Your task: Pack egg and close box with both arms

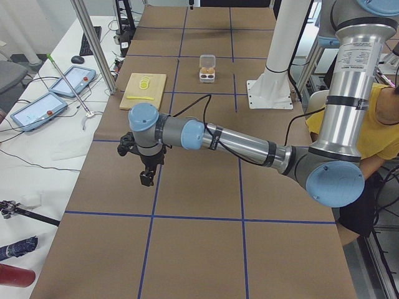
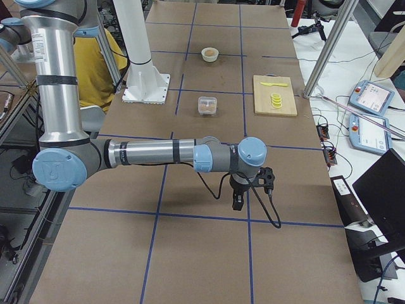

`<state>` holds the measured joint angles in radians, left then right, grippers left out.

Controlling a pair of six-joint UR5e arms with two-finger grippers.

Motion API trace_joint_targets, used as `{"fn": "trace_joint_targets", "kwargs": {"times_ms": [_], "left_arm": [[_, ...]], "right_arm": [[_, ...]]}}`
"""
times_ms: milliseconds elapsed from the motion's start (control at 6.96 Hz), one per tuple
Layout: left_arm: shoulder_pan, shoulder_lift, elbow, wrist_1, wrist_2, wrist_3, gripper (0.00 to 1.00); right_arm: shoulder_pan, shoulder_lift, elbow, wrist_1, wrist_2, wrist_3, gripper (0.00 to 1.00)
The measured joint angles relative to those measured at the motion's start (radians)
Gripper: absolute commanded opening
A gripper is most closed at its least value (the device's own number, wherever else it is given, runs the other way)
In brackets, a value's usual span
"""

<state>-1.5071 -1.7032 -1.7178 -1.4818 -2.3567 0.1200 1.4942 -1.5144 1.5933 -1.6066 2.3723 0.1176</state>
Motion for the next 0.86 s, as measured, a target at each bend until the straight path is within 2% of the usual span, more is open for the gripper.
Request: {"fn": "trace_joint_targets", "kwargs": {"times_ms": [431, 718, 862], "left_arm": [[0.024, 0.005, -0.01, -0.066, -0.004, -0.028, 1.0], [0.129, 0.002, -0.055, -0.084, -0.003, -0.088, 1.0], [0.2, 0.0, -0.108, -0.087, 0.001, -0.179, 1.0]], "right_arm": [[-0.002, -0.004, 0.011, 0.046, 0.048, 0.0, 1.0], [-0.015, -0.014, 0.008, 0.115, 0.054, 0.001, 1.0], [-0.02, -0.016, 0.007, 0.131, 0.054, 0.001, 1.0]]}}
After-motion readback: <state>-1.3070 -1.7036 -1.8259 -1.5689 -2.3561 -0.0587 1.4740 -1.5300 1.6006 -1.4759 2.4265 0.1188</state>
